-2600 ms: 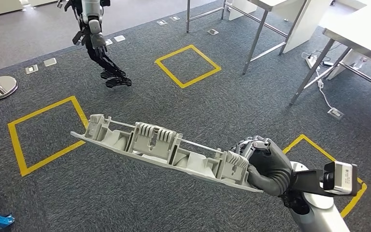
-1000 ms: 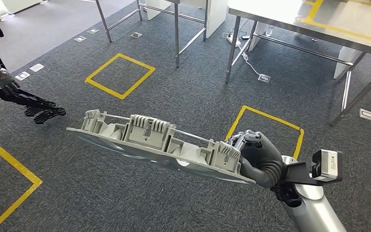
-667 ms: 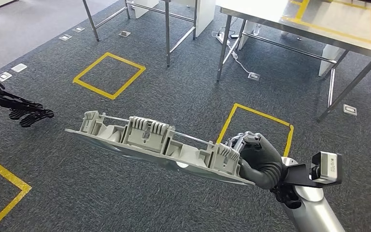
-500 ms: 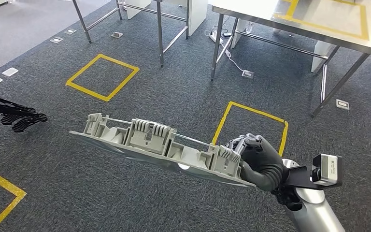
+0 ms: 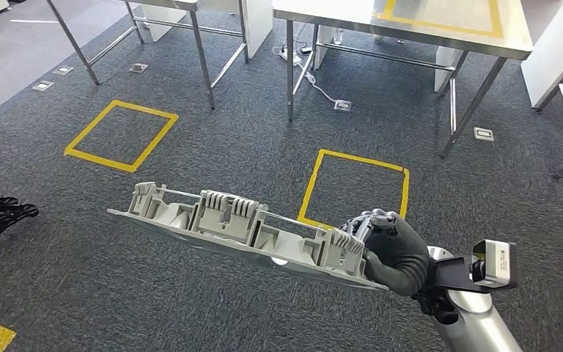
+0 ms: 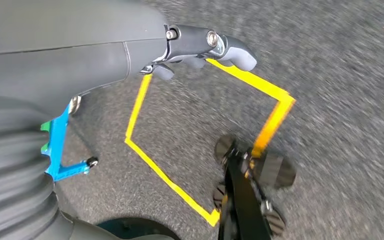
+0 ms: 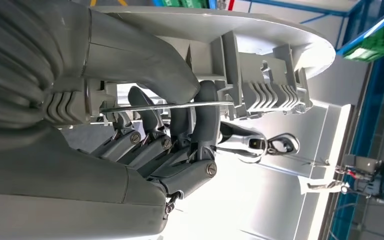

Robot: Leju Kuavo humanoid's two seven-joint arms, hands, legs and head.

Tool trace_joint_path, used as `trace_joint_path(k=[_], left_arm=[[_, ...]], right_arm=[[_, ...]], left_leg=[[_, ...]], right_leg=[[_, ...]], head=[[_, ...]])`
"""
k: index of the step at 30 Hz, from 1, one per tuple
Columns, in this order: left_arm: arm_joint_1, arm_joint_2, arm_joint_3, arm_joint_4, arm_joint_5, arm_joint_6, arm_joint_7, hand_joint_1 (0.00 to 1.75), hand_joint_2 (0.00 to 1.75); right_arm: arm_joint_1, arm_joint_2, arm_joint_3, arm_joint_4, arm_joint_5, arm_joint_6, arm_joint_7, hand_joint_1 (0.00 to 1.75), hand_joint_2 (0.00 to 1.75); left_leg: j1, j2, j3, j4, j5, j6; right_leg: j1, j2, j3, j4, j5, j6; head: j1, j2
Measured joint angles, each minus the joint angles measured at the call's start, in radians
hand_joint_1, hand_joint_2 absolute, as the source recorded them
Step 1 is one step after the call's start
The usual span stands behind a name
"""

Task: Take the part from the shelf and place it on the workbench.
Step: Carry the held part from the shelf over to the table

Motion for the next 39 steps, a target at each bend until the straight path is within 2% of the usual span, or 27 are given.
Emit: trace_joint_path(k=[1, 2, 3, 5, 7, 9, 11, 12, 13, 14, 16, 17, 18, 19, 21, 23, 25, 26, 27, 28, 29, 30, 32, 33, 34, 37, 39], left_arm=[[-0.001, -0.001, 0.000, 0.000, 0.000, -0.006, -0.006, 0.00, 1.75], [-0.001, -0.002, 0.000, 0.001, 0.000, -0.011, -0.012, 0.00, 1.75], [-0.002, -0.004, 0.000, 0.001, -0.001, -0.016, -0.017, 0.00, 1.75], [-0.003, -0.007, 0.000, 0.001, -0.001, -0.023, -0.026, 0.00, 1.75], [-0.004, -0.011, 0.000, 0.001, -0.001, -0.028, -0.033, 0.00, 1.75], [-0.004, -0.013, 0.000, 0.001, -0.001, -0.029, -0.037, 0.00, 1.75], [-0.003, -0.013, 0.000, 0.001, -0.001, -0.030, -0.038, 0.00, 1.75], [-0.002, -0.013, 0.000, 0.001, -0.001, -0.030, -0.039, 0.00, 1.75], [-0.003, -0.014, 0.001, 0.001, -0.001, -0.031, -0.039, 0.00, 1.75], [-0.003, -0.014, 0.001, 0.001, -0.001, -0.031, -0.039, 0.00, 1.75], [-0.004, -0.015, 0.001, 0.001, -0.001, -0.032, -0.039, 0.00, 1.75], [-0.004, -0.016, 0.001, 0.001, -0.001, -0.032, -0.040, 0.00, 1.75], [-0.005, -0.016, 0.001, 0.001, -0.001, -0.033, -0.040, 0.00, 1.75], [-0.005, -0.016, 0.001, 0.001, -0.001, -0.033, -0.040, 0.00, 1.75], [-0.006, -0.016, 0.001, 0.001, -0.001, -0.033, -0.040, 0.00, 1.75], [-0.007, -0.016, 0.001, 0.001, -0.001, -0.033, -0.040, 0.00, 1.75], [-0.007, -0.015, 0.001, 0.001, -0.001, -0.035, -0.040, 0.00, 1.75], [-0.006, -0.015, 0.001, 0.001, -0.001, -0.036, -0.040, 0.00, 1.75], [-0.004, -0.014, 0.001, 0.001, -0.001, -0.036, -0.040, 0.00, 1.75], [-0.003, -0.014, 0.001, 0.001, -0.001, -0.036, -0.042, 0.00, 1.75], [-0.003, -0.013, 0.002, 0.001, 0.000, -0.037, -0.044, 0.00, 1.75], [-0.003, -0.013, 0.002, 0.001, 0.000, -0.038, -0.047, 0.00, 1.75], [-0.005, -0.013, 0.004, 0.001, 0.000, -0.042, -0.052, 0.00, 1.75], [-0.006, -0.014, 0.005, 0.001, 0.001, -0.045, -0.055, 0.00, 1.75], [-0.006, -0.014, 0.005, 0.001, 0.001, -0.046, -0.056, 0.00, 1.75], [-0.004, -0.016, 0.006, 0.001, 0.002, -0.049, -0.062, 0.00, 1.75], [-0.004, -0.016, 0.007, 0.001, 0.002, -0.050, -0.065, 0.00, 1.75]], right_arm=[[0.000, 0.000, 0.000, 0.000, 0.001, -0.001, 0.000, 1.75, 1.75], [0.000, 0.000, 0.000, 0.000, 0.002, -0.001, 0.000, 1.75, 1.75], [0.000, 0.000, 0.000, 0.000, 0.004, -0.002, 0.000, 1.75, 1.75], [0.000, 0.001, 0.001, -0.001, 0.006, -0.004, 0.000, 1.75, 1.75], [-0.001, 0.001, 0.001, -0.001, 0.008, -0.005, 0.001, 1.75, 1.75], [-0.003, 0.002, 0.001, -0.001, 0.009, -0.005, 0.001, 1.75, 1.75], [-0.004, 0.004, 0.004, 0.000, 0.009, -0.005, 0.001, 1.75, 1.75], [-0.004, 0.004, 0.006, 0.000, 0.009, -0.005, 0.001, 1.75, 1.75], [-0.004, 0.004, 0.007, 0.000, 0.009, -0.005, 0.001, 1.75, 1.75], [-0.004, 0.004, 0.008, 0.000, 0.009, -0.005, 0.002, 1.75, 1.75], [-0.006, 0.004, 0.008, 0.000, 0.009, -0.005, 0.002, 1.75, 1.75], [-0.007, 0.006, 0.008, 0.000, 0.009, -0.005, 0.001, 1.75, 1.75], [-0.008, 0.007, 0.008, 0.000, 0.009, -0.005, 0.001, 1.75, 1.75], [-0.009, 0.008, 0.008, 0.000, 0.009, -0.005, 0.001, 1.75, 1.75], [-0.008, 0.009, 0.008, 0.000, 0.009, -0.005, 0.001, 1.75, 1.75], [-0.009, 0.010, 0.008, 0.000, 0.009, -0.005, 0.001, 1.75, 1.75], [-0.010, 0.012, 0.009, 0.000, 0.009, -0.005, 0.001, 1.75, 1.75], [-0.010, 0.013, 0.009, 0.000, 0.009, -0.005, 0.001, 1.75, 1.75], [-0.010, 0.014, 0.010, 0.000, 0.009, -0.005, 0.002, 1.75, 1.75], [-0.010, 0.014, 0.010, 0.000, 0.009, -0.005, 0.002, 1.75, 1.75], [-0.010, 0.014, 0.010, 0.000, 0.010, -0.006, 0.002, 1.75, 1.75], [-0.010, 0.014, 0.010, 0.000, 0.012, -0.008, 0.002, 1.75, 1.75], [-0.010, 0.014, 0.010, 0.000, 0.015, -0.011, 0.001, 1.75, 1.75], [-0.011, 0.014, 0.009, 0.000, 0.017, -0.012, 0.000, 1.75, 1.75], [-0.012, 0.014, 0.009, 0.000, 0.018, -0.013, -0.001, 1.75, 1.75], [-0.012, 0.014, 0.008, 0.000, 0.019, -0.013, -0.002, 1.75, 1.75], [-0.013, 0.014, 0.007, 0.000, 0.019, -0.014, -0.002, 1.75, 1.75]], left_leg=[[0.002, -0.013, 0.029, -0.064, 0.025, 0.002], [0.003, -0.023, 0.048, -0.106, 0.037, 0.005], [0.003, -0.028, 0.055, -0.123, 0.038, 0.010], [0.000, -0.016, 0.055, -0.124, 0.039, 0.025], [0.002, -0.002, 0.057, -0.126, 0.042, 0.037], [0.002, 0.012, 0.056, -0.127, 0.043, 0.046], [0.001, 0.029, 0.055, -0.127, 0.041, 0.049], [0.001, 0.037, 0.055, -0.127, 0.040, 0.049], [0.001, 0.045, 0.056, -0.127, 0.039, 0.049], [0.001, 0.052, 0.058, -0.127, 0.038, 0.048], [-0.001, 0.064, 0.062, -0.126, 0.034, 0.042], [-0.003, 0.070, 0.064, -0.127, 0.033, 0.038], [-0.004, 0.075, 0.065, -0.127, 0.031, 0.032], [-0.005, 0.080, 0.067, -0.129, 0.031, 0.027], [-0.005, 0.088, 0.071, -0.132, 0.029, 0.016], [-0.005, 0.065, 0.058, -0.098, 0.004, 0.006], [-0.004, 0.031, 0.004, 0.014, -0.054, 0.001], [-0.004, 0.022, -0.030, 0.080, -0.081, 0.000], [-0.004, 0.018, -0.056, 0.127, -0.092, -0.001], [-0.004, 0.017, -0.066, 0.140, -0.083, -0.002], [-0.003, 0.016, -0.057, 0.112, -0.055, -0.001], [-0.002, 0.015, -0.030, 0.049, -0.015, 0.000], [-0.002, 0.006, 0.027, -0.078, 0.039, 0.005], [-0.001, 0.003, 0.043, -0.114, 0.049, 0.008], [0.000, 0.000, 0.047, -0.125, 0.048, 0.012], [-0.001, 0.000, 0.047, -0.127, 0.051, 0.019], [-0.003, -0.001, 0.047, -0.127, 0.051, 0.025]], right_leg=[[0.000, 0.009, -0.002, 0.006, -0.003, 0.006], [0.001, 0.016, -0.005, 0.010, -0.005, 0.012], [0.002, 0.023, -0.007, 0.011, -0.005, 0.018], [0.002, 0.032, -0.011, 0.010, -0.002, 0.029], [0.001, 0.011, -0.022, 0.032, -0.017, 0.039], [0.002, -0.025, -0.067, 0.129, -0.071, 0.048], [0.000, -0.037, -0.133, 0.263, -0.127, 0.052], [-0.001, -0.038, -0.151, 0.298, -0.132, 0.052], [-0.001, -0.039, -0.149, 0.292, -0.118, 0.051], [0.000, -0.043, -0.126, 0.247, -0.088, 0.048], [0.005, -0.068, -0.051, 0.102, -0.026, 0.038], [0.009, -0.079, -0.025, 0.048, -0.010, 0.032], [0.013, -0.086, -0.011, 0.017, -0.005, 0.027], [0.017, -0.085, -0.011, 0.010, -0.007, 0.022], [0.014, -0.071, -0.011, 0.006, -0.003, 0.013], [0.006, -0.059, -0.006, -0.002, 0.001, 0.003], [0.002, -0.048, -0.003, -0.004, 0.001, -0.003], [0.003, -0.043, -0.003, -0.003, 0.001, -0.005], [0.003, -0.037, -0.003, -0.003, 0.000, -0.006], [0.003, -0.032, -0.002, -0.002, -0.001, -0.006], [0.002, -0.026, -0.001, 0.000, -0.002, -0.005], [0.002, -0.021, 0.001, 0.002, -0.004, -0.002], [0.003, -0.014, 0.001, 0.009, -0.010, 0.007], [0.005, -0.012, 0.000, 0.013, -0.013, 0.009], [0.008, -0.011, -0.002, 0.015, -0.015, 0.007], [0.011, -0.011, 0.000, 0.011, -0.013, -0.001], [0.011, -0.012, 0.003, 0.005, -0.011, 0.003]], head=[[-0.001, 0.000], [-0.002, 0.000], [-0.002, 0.000], [-0.001, 0.000], [0.003, 0.000], [0.009, 0.000], [0.011, 0.000], [0.011, 0.000], [0.012, 0.000], [0.012, 0.000], [0.012, 0.000], [0.012, 0.000], [0.012, 0.000], [0.012, 0.000], [0.012, 0.000], [0.010, 0.000], [0.004, 0.000], [0.002, 0.000], [0.000, 0.000], [0.000, 0.000], [-0.001, 0.000], [-0.002, 0.000], [-0.004, 0.000], [-0.005, 0.000], [-0.004, 0.000], [0.000, 0.000], [0.002, 0.000]])
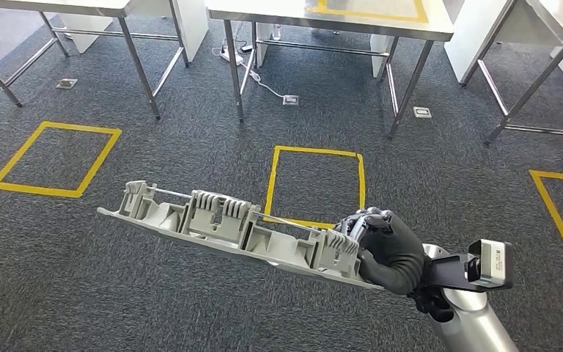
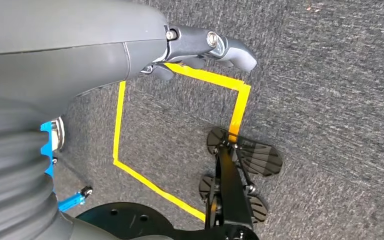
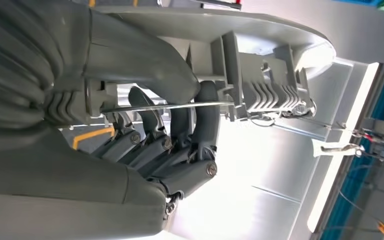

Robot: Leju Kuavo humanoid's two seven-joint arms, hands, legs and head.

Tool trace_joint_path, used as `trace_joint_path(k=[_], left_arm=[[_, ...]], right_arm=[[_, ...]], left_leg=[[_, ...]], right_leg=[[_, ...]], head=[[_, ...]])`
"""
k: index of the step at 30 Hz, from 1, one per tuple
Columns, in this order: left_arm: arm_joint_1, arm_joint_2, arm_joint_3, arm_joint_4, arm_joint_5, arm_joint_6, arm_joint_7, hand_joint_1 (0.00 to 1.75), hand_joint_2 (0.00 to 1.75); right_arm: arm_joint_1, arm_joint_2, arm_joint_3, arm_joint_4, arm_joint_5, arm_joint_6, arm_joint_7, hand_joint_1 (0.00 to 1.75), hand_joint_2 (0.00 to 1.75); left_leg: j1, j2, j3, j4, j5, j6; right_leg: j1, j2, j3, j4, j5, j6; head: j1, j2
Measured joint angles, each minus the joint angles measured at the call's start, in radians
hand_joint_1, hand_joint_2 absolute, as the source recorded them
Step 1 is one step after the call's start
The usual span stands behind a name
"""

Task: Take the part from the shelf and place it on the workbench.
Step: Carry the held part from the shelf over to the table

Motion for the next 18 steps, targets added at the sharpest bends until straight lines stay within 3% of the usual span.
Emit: trace_joint_path(k=[7, 10, 12, 14, 16, 17, 18], left_arm=[[-0.001, -0.001, 0.000, 0.000, 0.000, -0.001, -0.002, 0.00, 1.75], [-0.001, 0.001, 0.000, 0.000, 0.000, -0.001, -0.002, 0.00, 1.75], [-0.001, -0.002, 0.000, 0.000, -0.001, -0.001, -0.002, 0.00, 1.75], [-0.002, -0.004, 0.000, 0.000, -0.001, -0.003, -0.003, 0.00, 1.75], [-0.002, -0.004, 0.000, 0.000, -0.002, -0.004, -0.004, 0.00, 1.75], [-0.001, -0.004, 0.000, 0.000, -0.002, -0.004, -0.005, 0.00, 1.75], [-0.001, -0.004, 0.000, 0.000, -0.002, -0.004, -0.005, 0.00, 1.75]], right_arm=[[-0.001, 0.000, -0.001, 0.000, 0.001, 0.000, 0.000, 1.75, 1.75], [-0.001, 0.000, -0.002, -0.001, 0.001, 0.000, 0.000, 1.75, 1.75], [-0.003, 0.000, -0.003, -0.004, 0.002, 0.001, 0.000, 1.75, 1.75], [-0.007, 0.000, -0.004, -0.007, 0.002, 0.003, 0.000, 1.75, 1.75], [-0.009, 0.000, -0.005, -0.007, 0.002, 0.003, -0.001, 1.75, 1.75], [-0.008, 0.000, -0.006, -0.006, 0.003, 0.003, -0.001, 1.75, 1.75], [-0.007, 0.000, -0.006, -0.006, 0.004, 0.003, -0.001, 1.75, 1.75]], left_leg=[[-0.003, 0.000, -0.001, 0.001, -0.001, 0.006], [-0.008, 0.003, 0.000, 0.000, -0.004, 0.016], [-0.002, 0.008, 0.011, -0.018, 0.003, 0.025], [0.006, 0.015, 0.023, -0.037, 0.011, 0.030], [0.008, 0.022, 0.026, -0.039, 0.010, 0.029], [0.010, 0.024, 0.027, -0.039, 0.008, 0.026], [0.012, 0.026, 0.028, -0.038, 0.006, 0.021]], right_leg=[[-0.003, 0.000, 0.003, -0.008, 0.003, 0.023], [-0.008, 0.001, 0.004, -0.016, 0.005, 0.037], [-0.008, -0.003, 0.003, -0.009, 0.000, 0.043], [-0.008, -0.014, -0.030, 0.063, -0.039, 0.046], [-0.014, -0.021, -0.102, 0.198, -0.100, 0.053], [-0.020, -0.022, -0.133, 0.251, -0.115, 0.057], [-0.025, -0.023, -0.147, 0.270, -0.111, 0.062]], head=[[0.002, 0.000], [0.001, 0.000], [0.000, 0.000], [0.003, 0.000], [0.006, 0.000], [0.007, 0.000], [0.007, 0.000]])
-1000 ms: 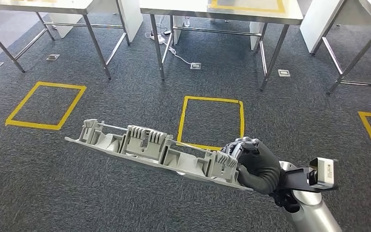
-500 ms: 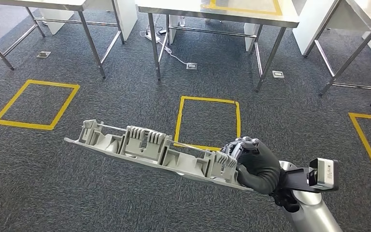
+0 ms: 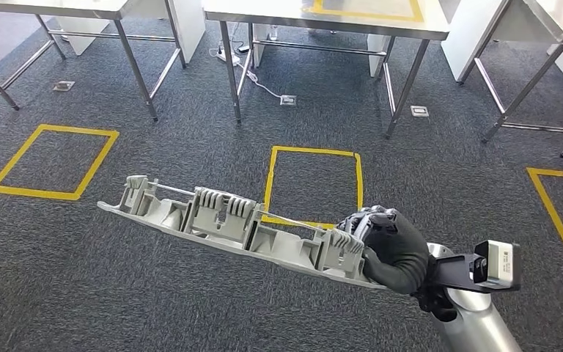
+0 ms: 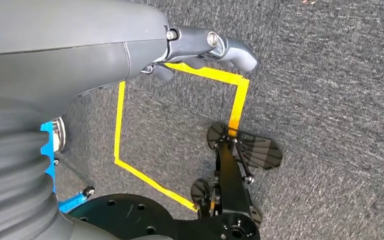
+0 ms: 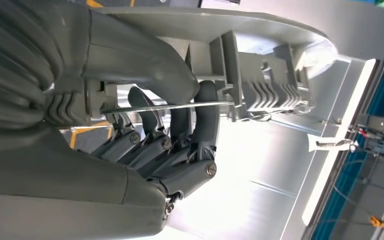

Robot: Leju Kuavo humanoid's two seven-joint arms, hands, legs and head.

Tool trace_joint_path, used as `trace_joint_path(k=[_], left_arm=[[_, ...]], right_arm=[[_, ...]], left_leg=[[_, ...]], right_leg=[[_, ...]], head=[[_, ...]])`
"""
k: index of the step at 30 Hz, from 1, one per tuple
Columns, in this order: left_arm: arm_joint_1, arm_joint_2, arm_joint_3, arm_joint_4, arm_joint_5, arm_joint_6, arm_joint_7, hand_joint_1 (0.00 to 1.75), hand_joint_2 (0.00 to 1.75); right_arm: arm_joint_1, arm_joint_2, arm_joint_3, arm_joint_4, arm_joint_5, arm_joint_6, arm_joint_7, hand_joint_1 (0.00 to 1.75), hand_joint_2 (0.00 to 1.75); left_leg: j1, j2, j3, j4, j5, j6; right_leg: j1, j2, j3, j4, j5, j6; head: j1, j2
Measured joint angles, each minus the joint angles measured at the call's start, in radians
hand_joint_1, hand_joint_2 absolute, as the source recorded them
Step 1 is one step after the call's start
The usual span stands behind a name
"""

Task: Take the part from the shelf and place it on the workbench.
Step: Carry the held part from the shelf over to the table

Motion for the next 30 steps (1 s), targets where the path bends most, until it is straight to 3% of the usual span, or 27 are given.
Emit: trace_joint_path(k=[1, 3, 5, 7, 9, 11, 13, 16, 18, 24, 26, 28, 30], left_arm=[[0.000, 0.000, 0.000, 0.000, 0.000, 0.000, 0.000, 0.00, 1.75], [0.000, 0.001, 0.000, 0.000, 0.000, -0.001, 0.000, 0.00, 1.75], [-0.001, 0.004, 0.000, -0.001, 0.000, -0.001, 0.000, 0.00, 1.75], [-0.001, 0.006, 0.000, -0.002, 0.000, -0.001, -0.001, 0.00, 1.75], [0.000, 0.007, 0.000, -0.001, 0.000, -0.001, -0.001, 0.00, 1.75], [-0.001, 0.007, 0.000, -0.001, -0.001, -0.001, -0.002, 0.00, 1.75], [-0.002, 0.007, 0.000, -0.001, -0.001, -0.001, -0.002, 0.00, 1.75], [-0.001, 0.007, 0.000, -0.001, -0.001, -0.001, -0.003, 0.00, 1.75], [-0.001, 0.007, 0.000, -0.001, -0.001, -0.001, -0.003, 0.00, 1.75], [-0.001, 0.007, 0.000, -0.001, -0.001, -0.001, -0.003, 0.00, 1.75], [-0.001, 0.009, 0.000, -0.001, -0.002, -0.002, -0.004, 0.00, 1.75], [-0.002, 0.008, 0.000, -0.001, -0.002, -0.002, -0.006, 0.00, 1.75], [-0.003, 0.005, 0.000, -0.001, -0.002, -0.002, -0.008, 0.00, 1.75]], right_arm=[[0.001, 0.000, 0.000, 0.000, 0.001, 0.000, 0.000, 1.75, 1.75], [0.001, -0.001, 0.000, 0.001, 0.003, 0.000, 0.000, 1.75, 1.75], [0.001, -0.001, 0.000, 0.002, 0.003, 0.000, -0.001, 1.75, 1.75], [0.001, 0.000, -0.001, 0.002, 0.004, -0.001, -0.002, 1.75, 1.75], [0.001, 0.000, -0.001, 0.002, 0.006, -0.001, -0.002, 1.75, 1.75], [0.001, 0.000, 0.000, 0.002, 0.008, -0.002, -0.002, 1.75, 1.75], [0.000, 0.000, 0.000, 0.002, 0.009, -0.003, -0.003, 1.75, 1.75], [0.000, 0.000, 0.000, 0.002, 0.013, -0.004, -0.004, 1.75, 1.75], [-0.001, 0.000, 0.000, 0.002, 0.014, -0.005, -0.005, 1.75, 1.75], [-0.002, 0.004, 0.000, 0.002, 0.017, -0.013, -0.004, 1.75, 1.75], [-0.003, 0.008, 0.000, 0.002, 0.019, -0.014, -0.003, 1.75, 1.75], [-0.004, 0.011, 0.000, 0.000, 0.020, -0.015, -0.002, 1.75, 1.75], [-0.007, 0.012, -0.001, -0.002, 0.020, -0.016, -0.002, 1.75, 1.75]], left_leg=[[0.004, 0.001, 0.002, 0.002, -0.004, -0.007], [0.014, 0.002, 0.007, 0.012, -0.015, -0.025], [0.014, 0.001, 0.008, 0.024, -0.026, -0.045], [0.009, 0.000, 0.010, 0.026, -0.030, -0.047], [0.009, 0.000, 0.015, 0.018, -0.028, -0.035], [0.010, 0.000, 0.021, 0.009, -0.026, -0.033], [0.011, 0.001, 0.026, 0.000, -0.023, -0.041], [0.015, 0.000, 0.029, -0.007, -0.021, -0.069], [0.016, 0.000, 0.029, -0.009, -0.020, -0.080], [0.014, 0.000, 0.028, -0.001, -0.024, -0.079], [0.011, 0.001, 0.026, 0.000, -0.026, -0.067], [0.014, 0.004, 0.042, -0.030, -0.011, -0.050], [0.021, 0.009, 0.062, -0.064, 0.006, -0.042]], right_leg=[[-0.005, -0.002, 0.007, -0.021, 0.024, 0.005], [-0.017, -0.013, 0.070, -0.155, 0.095, 0.017], [-0.021, -0.017, 0.116, -0.252, 0.129, 0.012], [-0.020, -0.012, 0.120, -0.262, 0.128, -0.004], [-0.020, -0.011, 0.120, -0.261, 0.127, -0.014], [-0.017, -0.010, 0.121, -0.261, 0.124, -0.022], [-0.015, -0.010, 0.122, -0.260, 0.122, -0.027], [-0.012, -0.010, 0.122, -0.259, 0.120, -0.031], [-0.010, -0.010, 0.122, -0.259, 0.120, -0.031], [-0.013, -0.010, 0.126, -0.264, 0.122, -0.028], [-0.019, -0.010, 0.130, -0.274, 0.128, -0.019], [-0.016, -0.012, 0.138, -0.284, 0.131, -0.011], [-0.010, -0.013, 0.119, -0.234, 0.100, -0.007]], head=[[0.000, 0.000], [0.003, 0.000], [0.007, 0.000], [0.006, 0.000], [0.000, 0.000], [-0.004, 0.000], [-0.006, 0.000], [-0.007, 0.000], [-0.007, 0.000], [-0.007, 0.000], [-0.009, 0.000], [-0.013, 0.000], [-0.010, 0.000]])
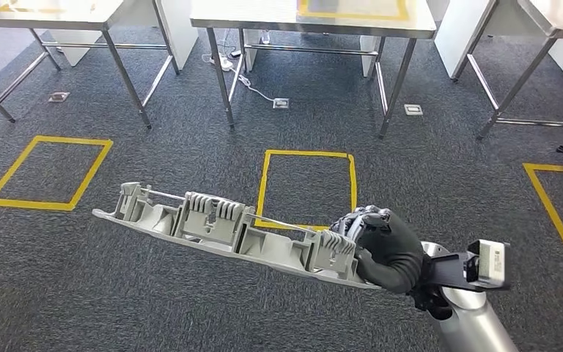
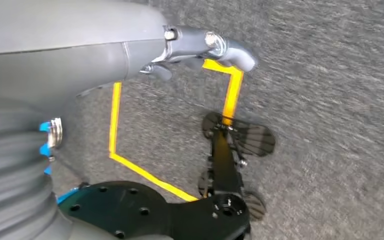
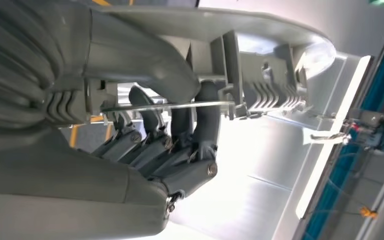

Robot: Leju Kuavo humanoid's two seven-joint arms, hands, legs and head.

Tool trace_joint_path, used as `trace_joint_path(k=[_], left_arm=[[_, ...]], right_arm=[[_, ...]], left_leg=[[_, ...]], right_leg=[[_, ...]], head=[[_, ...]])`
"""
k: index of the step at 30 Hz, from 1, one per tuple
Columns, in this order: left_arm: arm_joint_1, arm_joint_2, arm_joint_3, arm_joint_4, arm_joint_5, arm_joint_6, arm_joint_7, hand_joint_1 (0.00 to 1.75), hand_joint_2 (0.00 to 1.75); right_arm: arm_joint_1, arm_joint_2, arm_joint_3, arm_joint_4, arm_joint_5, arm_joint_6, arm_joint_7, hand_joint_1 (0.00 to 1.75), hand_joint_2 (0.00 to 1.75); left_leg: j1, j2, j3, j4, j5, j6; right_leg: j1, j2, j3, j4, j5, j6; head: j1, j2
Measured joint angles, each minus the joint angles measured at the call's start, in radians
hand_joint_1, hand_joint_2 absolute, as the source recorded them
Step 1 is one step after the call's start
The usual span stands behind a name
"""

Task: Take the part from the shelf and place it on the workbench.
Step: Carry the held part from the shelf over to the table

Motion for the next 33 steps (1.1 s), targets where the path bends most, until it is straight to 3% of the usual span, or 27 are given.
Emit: trace_joint_path(k=[2, 3, 4, 5, 7, 8, 9, 11, 12, 14, 15, 17, 18, 19, 20, 21, 23, 24, 27, 29, 31, 33], left_arm=[[0.000, -0.001, 0.000, 0.000, 0.000, 0.000, -0.001, 0.00, 1.75], [0.001, -0.002, 0.000, 0.000, 0.000, 0.000, -0.001, 0.00, 1.75], [0.001, -0.002, 0.000, 0.000, 0.000, 0.000, -0.001, 0.00, 1.75], [0.001, -0.002, 0.000, 0.000, 0.000, -0.001, -0.001, 0.00, 1.75], [0.001, -0.003, 0.000, 0.000, 0.000, -0.002, -0.002, 0.00, 1.75], [0.001, -0.001, 0.000, -0.001, 0.000, -0.002, -0.002, 0.00, 1.75], [0.001, 0.001, 0.000, -0.001, 0.000, -0.003, -0.003, 0.00, 1.75], [0.000, 0.001, 0.000, -0.001, -0.001, -0.003, -0.004, 0.00, 1.75], [0.000, -0.001, 0.000, -0.001, -0.001, -0.004, -0.004, 0.00, 1.75], [0.000, -0.001, 0.000, 0.000, -0.001, -0.004, -0.004, 0.00, 1.75], [-0.001, -0.002, 0.000, 0.000, -0.001, -0.004, -0.005, 0.00, 1.75], [-0.001, -0.001, 0.000, 0.000, -0.001, -0.004, -0.005, 0.00, 1.75], [0.001, -0.001, 0.000, 0.000, -0.001, -0.004, -0.005, 0.00, 1.75], [0.002, -0.001, 0.000, 0.000, -0.001, -0.004, -0.005, 0.00, 1.75], [0.003, -0.001, 0.000, 0.000, -0.001, -0.004, -0.005, 0.00, 1.75], [0.004, -0.001, 0.000, 0.000, -0.001, -0.004, -0.006, 0.00, 1.75], [0.003, 0.000, 0.000, 0.000, 0.000, -0.004, -0.006, 0.00, 1.75], [0.003, 0.000, 0.000, 0.000, 0.000, -0.004, -0.006, 0.00, 1.75], [0.002, 0.001, 0.000, 0.000, 0.000, -0.003, -0.006, 0.00, 1.75], [0.003, 0.000, 0.000, 0.000, 0.000, -0.003, -0.007, 0.00, 1.75], [0.002, 0.000, 0.000, 0.000, 0.000, -0.004, -0.008, 0.00, 1.75], [0.002, 0.000, 0.000, 0.000, -0.001, -0.004, -0.008, 0.00, 1.75]], right_arm=[[0.000, 0.000, 0.000, 0.000, -0.001, -0.001, 0.000, 1.75, 1.75], [0.001, 0.000, 0.000, 0.000, -0.001, -0.001, 0.000, 1.75, 1.75], [0.003, 0.000, 0.000, 0.000, 0.000, -0.002, 0.001, 1.75, 1.75], [0.004, 0.000, 0.000, 0.000, 0.001, -0.002, 0.002, 1.75, 1.75], [0.005, 0.000, 0.000, 0.000, 0.002, -0.002, 0.003, 1.75, 1.75], [0.005, 0.000, 0.000, 0.001, 0.002, -0.002, 0.003, 1.75, 1.75], [0.006, 0.000, 0.000, 0.001, 0.002, -0.002, 0.002, 1.75, 1.75], [0.010, 0.001, 0.000, 0.002, 0.002, -0.002, 0.001, 1.75, 1.75], [0.012, 0.000, 0.000, 0.002, 0.002, -0.002, 0.000, 1.75, 1.75], [0.013, 0.000, -0.001, 0.002, 0.003, -0.002, -0.003, 1.75, 1.75], [0.013, 0.000, -0.001, 0.002, 0.003, -0.001, -0.005, 1.75, 1.75], [0.013, 0.000, -0.001, 0.002, 0.003, 0.001, -0.007, 1.75, 1.75], [0.013, 0.000, -0.001, 0.003, 0.003, 0.001, -0.007, 1.75, 1.75], [0.013, 0.000, -0.001, 0.003, 0.003, 0.001, -0.008, 1.75, 1.75], [0.013, 0.000, -0.001, 0.003, 0.003, 0.001, -0.008, 1.75, 1.75], [0.013, 0.000, -0.001, 0.003, 0.003, 0.001, -0.008, 1.75, 1.75], [0.010, 0.001, -0.001, 0.003, 0.003, 0.001, -0.009, 1.75, 1.75], [0.008, 0.001, 0.000, 0.003, 0.002, 0.001, -0.009, 1.75, 1.75], [0.005, 0.002, 0.000, 0.003, 0.001, 0.000, -0.008, 1.75, 1.75], [0.003, 0.002, 0.000, 0.003, 0.000, -0.001, -0.005, 1.75, 1.75], [0.002, 0.002, 0.000, 0.002, -0.001, -0.002, -0.002, 1.75, 1.75], [0.003, 0.002, 0.000, 0.002, -0.003, -0.003, -0.001, 1.75, 1.75]], left_leg=[[0.002, 0.003, 0.005, -0.005, 0.001, 0.001], [0.003, 0.003, 0.005, -0.002, -0.001, 0.000], [0.005, 0.003, 0.005, 0.002, -0.006, -0.003], [0.009, 0.003, 0.005, 0.008, -0.011, -0.008], [0.019, 0.002, 0.005, 0.029, -0.028, -0.025], [0.021, 0.001, 0.001, 0.042, -0.039, -0.036], [0.020, 0.000, -0.002, 0.052, -0.047, -0.045], [0.017, 0.000, -0.004, 0.055, -0.056, -0.058], [0.019, 0.000, 0.000, 0.052, -0.058, -0.062], [0.023, -0.002, -0.004, 0.074, -0.075, -0.064], [0.021, -0.004, -0.024, 0.118, -0.098, -0.061], [0.010, -0.010, -0.104, 0.267, -0.162, -0.050], [0.003, -0.012, -0.147, 0.337, -0.183, -0.045], [-0.002, -0.014, -0.178, 0.379, -0.184, -0.037], [-0.008, -0.015, -0.189, 0.378, -0.163, -0.028], [-0.013, -0.016, -0.180, 0.337, -0.123, -0.018], [-0.025, -0.022, -0.136, 0.204, -0.040, 0.002], [-0.029, -0.026, -0.117, 0.155, -0.019, 0.007], [-0.035, -0.030, -0.105, 0.118, -0.016, 0.012], [-0.032, -0.029, -0.099, 0.109, -0.014, 0.022], [-0.029, -0.027, -0.093, 0.103, -0.014, 0.032], [-0.031, -0.024, -0.090, 0.103, -0.019, 0.039]], right_leg=[[-0.002, 0.001, -0.059, 0.121, -0.057, 0.005], [-0.004, 0.000, -0.087, 0.173, -0.073, 0.009], [-0.007, 0.000, -0.102, 0.195, -0.071, 0.014], [-0.011, 0.000, -0.097, 0.179, -0.051, 0.019], [-0.020, -0.006, -0.044, 0.064, 0.012, 0.033], [-0.021, -0.006, -0.021, 0.014, 0.029, 0.034], [-0.022, -0.006, -0.008, -0.013, 0.033, 0.027], [-0.018, 0.000, -0.011, -0.010, 0.019, -0.001], [-0.017, 0.002, -0.012, -0.006, 0.015, -0.015], [-0.014, 0.005, -0.008, -0.005, 0.010, -0.030], [-0.011, 0.005, -0.005, -0.006, 0.008, -0.037], [-0.004, 0.005, 0.000, -0.006, 0.003, -0.047], [0.000, 0.006, 0.002, -0.006, 0.000, -0.051], [0.005, 0.008, 0.006, -0.006, -0.003, -0.054], [0.009, 0.010, 0.011, -0.006, -0.007, -0.055], [0.012, 0.012, 0.018, -0.006, -0.011, -0.055], [0.018, 0.016, 0.032, -0.005, -0.021, -0.051], [0.020, 0.018, 0.035, -0.004, -0.025, -0.046], [0.019, 0.022, 0.034, -0.010, -0.026, -0.028], [0.017, 0.018, 0.032, 0.000, -0.035, -0.015], [0.016, 0.011, -0.006, 0.079, -0.075, -0.006], [0.017, 0.009, -0.081, 0.210, -0.124, -0.001]], head=[[0.006, 0.000], [0.007, 0.000], [0.008, 0.000], [0.009, 0.000], [0.011, 0.000], [0.016, 0.000], [0.018, 0.000], [0.016, 0.000], [0.012, 0.000], [0.005, 0.000], [0.001, 0.000], [-0.006, 0.000], [-0.009, 0.000], [-0.010, 0.000], [-0.011, 0.000], [-0.011, 0.000], [-0.012, 0.000], [-0.012, 0.000], [-0.011, 0.000], [-0.010, 0.000], [-0.005, 0.000], [-0.001, 0.000]])
